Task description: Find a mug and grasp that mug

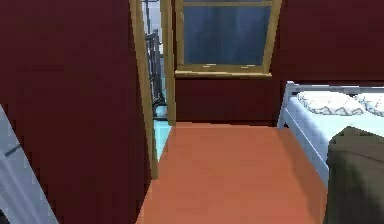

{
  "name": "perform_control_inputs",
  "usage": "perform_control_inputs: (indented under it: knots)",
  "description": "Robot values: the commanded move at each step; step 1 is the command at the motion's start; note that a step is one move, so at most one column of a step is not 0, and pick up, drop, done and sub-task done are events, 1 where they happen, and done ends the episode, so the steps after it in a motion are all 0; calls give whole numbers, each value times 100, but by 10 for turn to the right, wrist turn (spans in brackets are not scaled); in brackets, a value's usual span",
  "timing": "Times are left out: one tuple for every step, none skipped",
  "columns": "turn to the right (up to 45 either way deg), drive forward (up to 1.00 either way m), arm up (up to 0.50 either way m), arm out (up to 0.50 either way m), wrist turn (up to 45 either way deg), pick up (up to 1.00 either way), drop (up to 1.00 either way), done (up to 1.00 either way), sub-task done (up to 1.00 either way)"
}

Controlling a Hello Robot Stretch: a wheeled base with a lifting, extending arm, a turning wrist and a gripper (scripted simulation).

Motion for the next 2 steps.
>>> perform_control_inputs:
  knots:
    - [0,100,0,0,0,0,0,0,0]
    - [0,65,0,0,0,0,0,0,0]
